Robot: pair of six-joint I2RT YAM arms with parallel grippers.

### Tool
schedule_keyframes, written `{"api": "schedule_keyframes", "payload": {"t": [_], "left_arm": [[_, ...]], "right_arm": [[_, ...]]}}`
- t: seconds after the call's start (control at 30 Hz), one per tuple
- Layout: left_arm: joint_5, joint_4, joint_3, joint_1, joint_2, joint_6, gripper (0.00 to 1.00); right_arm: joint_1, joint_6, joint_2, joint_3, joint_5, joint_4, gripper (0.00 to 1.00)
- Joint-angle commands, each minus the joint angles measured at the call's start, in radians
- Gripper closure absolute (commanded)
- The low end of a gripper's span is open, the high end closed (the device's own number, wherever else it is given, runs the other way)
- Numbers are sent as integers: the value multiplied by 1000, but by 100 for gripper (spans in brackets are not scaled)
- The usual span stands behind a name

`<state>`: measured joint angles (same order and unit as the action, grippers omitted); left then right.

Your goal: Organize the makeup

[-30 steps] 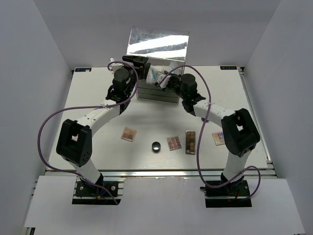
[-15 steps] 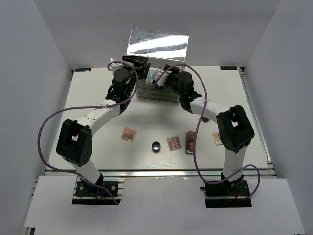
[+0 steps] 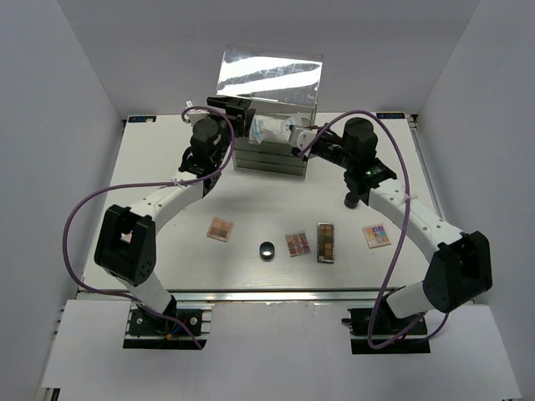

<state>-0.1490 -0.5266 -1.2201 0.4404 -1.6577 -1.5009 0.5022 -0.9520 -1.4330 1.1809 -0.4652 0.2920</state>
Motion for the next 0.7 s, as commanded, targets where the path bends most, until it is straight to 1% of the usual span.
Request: {"api": "schedule_keyframes", "payload": {"t": [0.0,0.13,0.23,0.4,0.53,0.67], "left_arm": [[11,-36,16,-6,68,5,23],[17,-36,18,-5,67,4,23],[20,-32,14,-5,62,8,23],[32,-18,59,-5,72,-1,23],[37,-3,123,-6,90,-10,23],[48,31,174,-5,102,-12,23]], "right_arm": [[2,32,-17,40,75,-31,100],[10,7,-24,37,103,21,100],[15,18,-38,49,135,65,100],[18,36,-79,101,218,121,100],[19,58,-76,99,209,150,100],[22,64,-55,56,200,159,100]]}}
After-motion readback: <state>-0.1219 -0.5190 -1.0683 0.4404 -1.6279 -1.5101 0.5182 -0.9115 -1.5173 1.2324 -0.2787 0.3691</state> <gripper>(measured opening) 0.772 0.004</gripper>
